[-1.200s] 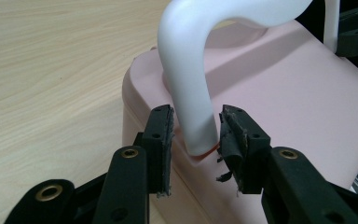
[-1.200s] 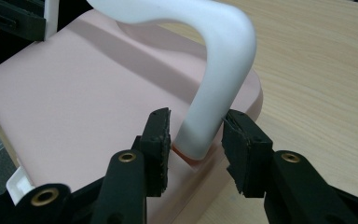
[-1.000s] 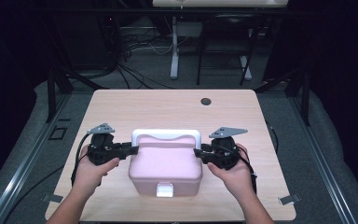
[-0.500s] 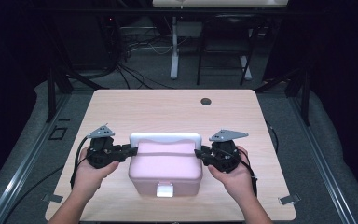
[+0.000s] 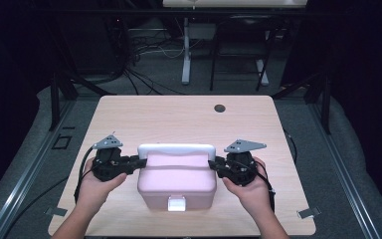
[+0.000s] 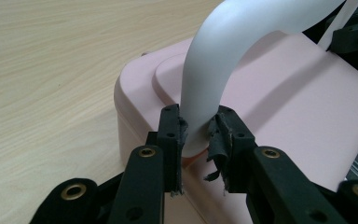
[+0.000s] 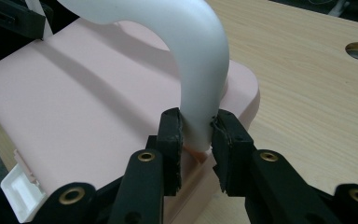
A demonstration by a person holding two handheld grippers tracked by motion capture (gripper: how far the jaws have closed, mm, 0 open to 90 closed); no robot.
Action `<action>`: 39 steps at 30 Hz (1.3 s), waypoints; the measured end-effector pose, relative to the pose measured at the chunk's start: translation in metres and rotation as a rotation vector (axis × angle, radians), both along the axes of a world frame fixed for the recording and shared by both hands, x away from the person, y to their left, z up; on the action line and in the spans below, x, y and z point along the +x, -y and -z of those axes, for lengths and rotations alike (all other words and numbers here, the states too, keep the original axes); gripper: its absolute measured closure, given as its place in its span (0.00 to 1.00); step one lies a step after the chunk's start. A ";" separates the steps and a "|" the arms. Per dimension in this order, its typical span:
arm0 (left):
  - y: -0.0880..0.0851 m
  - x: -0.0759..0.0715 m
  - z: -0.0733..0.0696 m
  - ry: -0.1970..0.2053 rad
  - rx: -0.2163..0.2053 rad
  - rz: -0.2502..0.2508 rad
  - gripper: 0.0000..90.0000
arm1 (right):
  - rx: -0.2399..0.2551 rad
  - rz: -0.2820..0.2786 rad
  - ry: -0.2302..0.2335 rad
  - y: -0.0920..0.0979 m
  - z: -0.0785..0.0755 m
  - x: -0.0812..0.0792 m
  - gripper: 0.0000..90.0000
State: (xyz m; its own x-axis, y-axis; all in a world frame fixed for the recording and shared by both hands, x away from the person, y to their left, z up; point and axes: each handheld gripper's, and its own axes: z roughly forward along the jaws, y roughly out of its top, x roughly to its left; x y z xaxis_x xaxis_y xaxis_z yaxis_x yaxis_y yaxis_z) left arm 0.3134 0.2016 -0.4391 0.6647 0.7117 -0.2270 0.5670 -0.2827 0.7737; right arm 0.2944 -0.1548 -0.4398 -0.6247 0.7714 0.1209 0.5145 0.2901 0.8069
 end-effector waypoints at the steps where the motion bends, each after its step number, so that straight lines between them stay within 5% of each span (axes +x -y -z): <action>1: 0.000 0.000 0.000 0.000 0.000 0.000 0.82 | 0.000 0.000 0.000 0.000 0.000 0.000 0.82; 11: -0.003 0.003 -0.007 -0.009 -0.047 -0.004 0.82 | 0.040 0.008 0.018 0.003 -0.006 -0.001 0.82; 29: -0.003 0.004 -0.010 -0.008 -0.047 -0.001 0.79 | 0.070 0.012 0.010 0.004 -0.010 0.000 0.82; 39: -0.019 -0.012 -0.014 0.012 -0.030 0.001 0.75 | 0.071 0.011 0.012 0.004 -0.011 0.000 0.82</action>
